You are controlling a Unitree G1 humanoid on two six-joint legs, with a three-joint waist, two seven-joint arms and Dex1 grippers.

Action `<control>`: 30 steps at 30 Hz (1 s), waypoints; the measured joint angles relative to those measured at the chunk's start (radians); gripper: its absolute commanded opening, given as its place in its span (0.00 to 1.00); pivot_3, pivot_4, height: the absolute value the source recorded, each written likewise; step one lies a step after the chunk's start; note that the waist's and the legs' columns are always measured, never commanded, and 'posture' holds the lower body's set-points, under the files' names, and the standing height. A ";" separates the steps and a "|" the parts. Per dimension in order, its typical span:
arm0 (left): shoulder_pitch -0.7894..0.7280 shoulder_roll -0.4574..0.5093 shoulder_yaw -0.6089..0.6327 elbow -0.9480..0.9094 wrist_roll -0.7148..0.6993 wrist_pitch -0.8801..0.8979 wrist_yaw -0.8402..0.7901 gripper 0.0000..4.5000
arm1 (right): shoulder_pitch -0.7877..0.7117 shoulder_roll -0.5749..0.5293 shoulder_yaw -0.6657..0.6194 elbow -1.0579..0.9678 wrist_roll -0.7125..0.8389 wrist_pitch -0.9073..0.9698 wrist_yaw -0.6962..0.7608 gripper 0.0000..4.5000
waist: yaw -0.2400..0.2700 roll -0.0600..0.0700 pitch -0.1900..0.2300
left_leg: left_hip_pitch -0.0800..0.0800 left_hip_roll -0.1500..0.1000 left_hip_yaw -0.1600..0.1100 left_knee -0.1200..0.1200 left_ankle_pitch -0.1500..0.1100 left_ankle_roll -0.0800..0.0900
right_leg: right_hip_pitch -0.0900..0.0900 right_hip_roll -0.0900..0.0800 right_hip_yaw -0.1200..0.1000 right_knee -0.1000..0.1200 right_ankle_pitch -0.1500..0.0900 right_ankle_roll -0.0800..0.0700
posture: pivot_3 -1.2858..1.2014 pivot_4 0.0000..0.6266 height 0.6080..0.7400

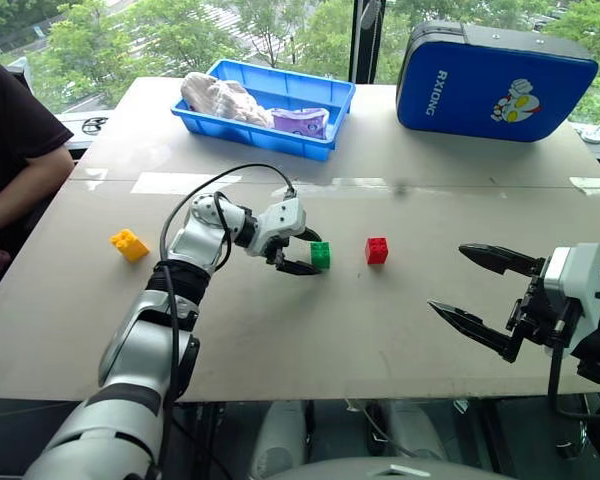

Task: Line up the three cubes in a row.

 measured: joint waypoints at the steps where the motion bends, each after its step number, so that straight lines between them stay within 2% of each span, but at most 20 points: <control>1: 0.012 0.021 0.016 -0.023 -0.010 0.016 -0.001 0.79 | -0.001 0.000 0.000 0.000 0.000 -0.001 0.001 1.00 | -0.003 0.000 0.000 | 0.000 0.000 0.000 0.000 0.000 0.000 | 0.000 0.000 0.000 0.000 0.000 0.000 | 0.52 0.24 1.00; 6: 0.244 0.190 0.228 -0.310 -0.147 0.272 0.081 0.79 | -0.054 -0.002 0.029 0.026 0.000 -0.016 0.025 1.00 | -0.023 0.000 0.000 | 0.001 0.002 -0.001 -0.001 0.000 0.000 | 0.000 0.000 0.000 0.001 0.000 0.000 | 0.52 0.24 1.00; 8: 0.315 0.203 0.311 -0.396 -0.189 0.366 0.151 0.79 | -0.083 -0.002 0.056 0.048 -0.001 -0.019 0.035 1.00 | -0.018 0.000 0.000 | 0.001 0.002 -0.002 0.000 0.000 0.000 | 0.000 0.000 -0.001 0.001 0.000 0.000 | 0.52 0.24 1.00; 12: 0.505 0.222 0.584 -0.573 -0.247 0.599 0.415 0.79 | -0.188 0.002 0.151 0.127 -0.013 -0.040 0.082 1.00 | -0.020 0.000 0.000 | 0.001 0.002 -0.002 0.000 0.000 0.000 | 0.001 -0.001 -0.001 0.001 -0.001 0.001 | 0.52 0.24 1.00; 15: 0.621 0.262 0.720 -0.657 -0.263 0.735 0.529 0.79 | -0.273 0.004 0.216 0.192 -0.023 -0.050 0.125 1.00 | -0.018 0.000 0.000 | 0.002 0.001 -0.002 0.000 0.000 0.000 | 0.001 -0.002 -0.002 0.001 -0.001 0.001 | 0.52 0.24 1.00; 17: 0.660 0.283 0.758 -0.671 -0.271 0.775 0.554 0.79 | -0.302 0.004 0.236 0.219 -0.026 -0.058 0.145 1.00 | -0.009 0.000 0.000 | 0.001 0.001 -0.003 0.000 0.000 0.000 | 0.001 -0.002 -0.003 0.001 -0.001 0.000 | 0.52 0.24 1.00; 23: 0.680 0.426 0.753 -0.597 -0.285 0.781 0.510 0.79 | -0.360 0.004 0.281 0.272 -0.030 -0.060 0.198 1.00 | 0.009 0.000 0.000 | 0.001 0.001 -0.003 -0.001 0.000 -0.001 | 0.001 -0.004 -0.005 0.000 0.000 -0.001 | 0.52 0.24 1.00; 27: 0.561 0.507 0.633 -0.411 -0.259 0.686 0.450 0.79 | -0.357 0.004 0.282 0.272 -0.033 -0.059 0.198 1.00 | 0.009 0.000 0.000 | 0.001 0.001 -0.002 -0.001 0.000 -0.001 | 0.000 -0.004 -0.005 -0.001 0.001 -0.003 | 0.52 0.24 1.00; 30: 0.453 0.525 0.533 -0.244 -0.210 0.597 0.419 0.79 | -0.348 0.003 0.277 0.264 -0.033 -0.058 0.192 1.00 | 0.005 0.000 0.000 | 0.000 0.001 -0.001 -0.001 0.000 -0.001 | -0.001 -0.004 -0.005 -0.001 0.002 -0.004 | 0.52 0.24 1.00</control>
